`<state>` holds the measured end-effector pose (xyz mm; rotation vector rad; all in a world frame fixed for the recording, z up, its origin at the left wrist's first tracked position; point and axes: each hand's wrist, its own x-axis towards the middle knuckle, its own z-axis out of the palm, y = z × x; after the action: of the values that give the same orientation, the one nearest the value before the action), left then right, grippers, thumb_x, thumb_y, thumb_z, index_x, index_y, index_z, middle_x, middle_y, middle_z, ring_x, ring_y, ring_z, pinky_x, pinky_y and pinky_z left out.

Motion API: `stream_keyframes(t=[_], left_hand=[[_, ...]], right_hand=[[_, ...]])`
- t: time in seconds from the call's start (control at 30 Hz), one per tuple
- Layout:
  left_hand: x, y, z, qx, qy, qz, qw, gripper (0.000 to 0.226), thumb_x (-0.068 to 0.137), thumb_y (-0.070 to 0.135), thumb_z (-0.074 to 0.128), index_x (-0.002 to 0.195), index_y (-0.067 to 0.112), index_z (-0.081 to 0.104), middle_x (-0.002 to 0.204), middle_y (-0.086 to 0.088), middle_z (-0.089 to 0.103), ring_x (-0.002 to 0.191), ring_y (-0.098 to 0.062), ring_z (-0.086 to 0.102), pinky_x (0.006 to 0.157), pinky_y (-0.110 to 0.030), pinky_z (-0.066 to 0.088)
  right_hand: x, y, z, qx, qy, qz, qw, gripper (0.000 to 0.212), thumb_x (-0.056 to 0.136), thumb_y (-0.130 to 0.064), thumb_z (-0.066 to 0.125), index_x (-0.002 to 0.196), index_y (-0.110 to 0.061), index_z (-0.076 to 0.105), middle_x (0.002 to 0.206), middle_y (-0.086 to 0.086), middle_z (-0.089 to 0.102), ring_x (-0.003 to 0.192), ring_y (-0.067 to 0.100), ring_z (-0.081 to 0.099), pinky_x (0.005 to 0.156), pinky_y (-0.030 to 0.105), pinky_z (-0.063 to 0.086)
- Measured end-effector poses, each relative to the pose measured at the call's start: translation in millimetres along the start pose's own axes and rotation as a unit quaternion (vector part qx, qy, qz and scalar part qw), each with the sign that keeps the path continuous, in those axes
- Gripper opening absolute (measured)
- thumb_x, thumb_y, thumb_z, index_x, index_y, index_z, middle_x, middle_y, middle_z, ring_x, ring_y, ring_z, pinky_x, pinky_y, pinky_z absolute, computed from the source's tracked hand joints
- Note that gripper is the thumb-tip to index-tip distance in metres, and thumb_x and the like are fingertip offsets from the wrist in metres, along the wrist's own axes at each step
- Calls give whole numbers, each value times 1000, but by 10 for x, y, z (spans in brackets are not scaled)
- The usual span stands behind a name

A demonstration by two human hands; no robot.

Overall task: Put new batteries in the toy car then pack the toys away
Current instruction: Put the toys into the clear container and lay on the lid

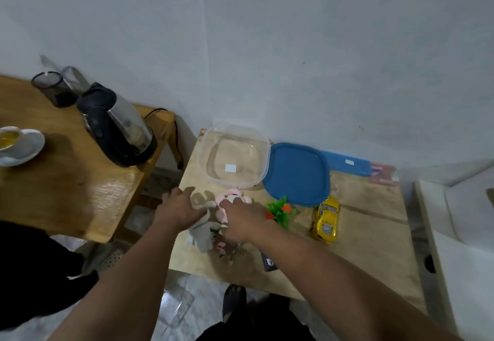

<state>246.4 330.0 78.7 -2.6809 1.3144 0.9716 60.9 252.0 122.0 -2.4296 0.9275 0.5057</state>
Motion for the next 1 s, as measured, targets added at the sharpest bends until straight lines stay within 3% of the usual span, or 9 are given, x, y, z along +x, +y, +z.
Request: stream_keyframes(t=[0.13,0.27,0.33,0.4,0.53,0.8,0.9,1.0], left_hand=[[-101,-40,215,3,-31,-3,1000,93,82,74,62,157,31,29,155,-12,36,141,-42,33,109,-53,41],[-101,-136,421,-3,-30,-1,1000,93,82,73,64,157,31,27,147,-12,45,135,-39,42,104,-50,45],[-85,-164,495,-29,-24,-3,999,95,83,69,67,159,32,25,146,-12,46,132,-39,45,102,-49,45],[-62,-164,536,-57,-20,-5,998,95,83,64,72,160,32,26,143,-13,46,129,-41,47,101,-48,45],[-14,-155,581,-109,-14,-10,994,89,82,53,79,155,33,34,134,-13,46,120,-41,51,101,-47,45],[26,-200,664,-190,-22,-10,982,75,79,45,82,144,37,45,121,-10,44,108,-43,56,98,-47,50],[-21,-212,621,-203,-11,-3,979,69,78,42,78,140,33,49,115,-8,44,107,-42,59,98,-48,52],[-86,-206,500,-181,-16,3,983,66,80,29,83,138,27,51,119,-11,50,111,-39,59,99,-45,52]], right_hand=[[145,-95,420,-31,-62,75,995,108,84,-43,74,159,-18,0,158,29,11,132,45,42,95,44,44],[329,-68,603,-20,-78,125,989,125,80,-48,78,158,-23,-16,157,34,-2,140,48,30,99,45,44],[405,-57,687,-9,-83,139,987,125,83,-43,78,157,-27,-21,156,37,-7,134,49,38,95,44,46],[463,-56,728,-5,-88,149,985,123,80,-42,79,158,-28,-15,156,38,-7,125,48,48,89,41,48],[513,-65,686,7,-64,146,987,101,66,-46,81,142,-22,20,143,30,17,110,42,51,76,36,41],[531,15,777,78,-33,145,986,76,66,-46,76,124,-23,34,140,22,20,95,37,58,73,33,45],[371,44,698,69,-45,123,989,80,68,-48,76,130,-21,35,141,20,20,102,38,56,73,34,43],[207,39,584,103,-97,102,985,85,62,-53,75,132,-23,38,134,16,32,96,31,59,69,34,51]])
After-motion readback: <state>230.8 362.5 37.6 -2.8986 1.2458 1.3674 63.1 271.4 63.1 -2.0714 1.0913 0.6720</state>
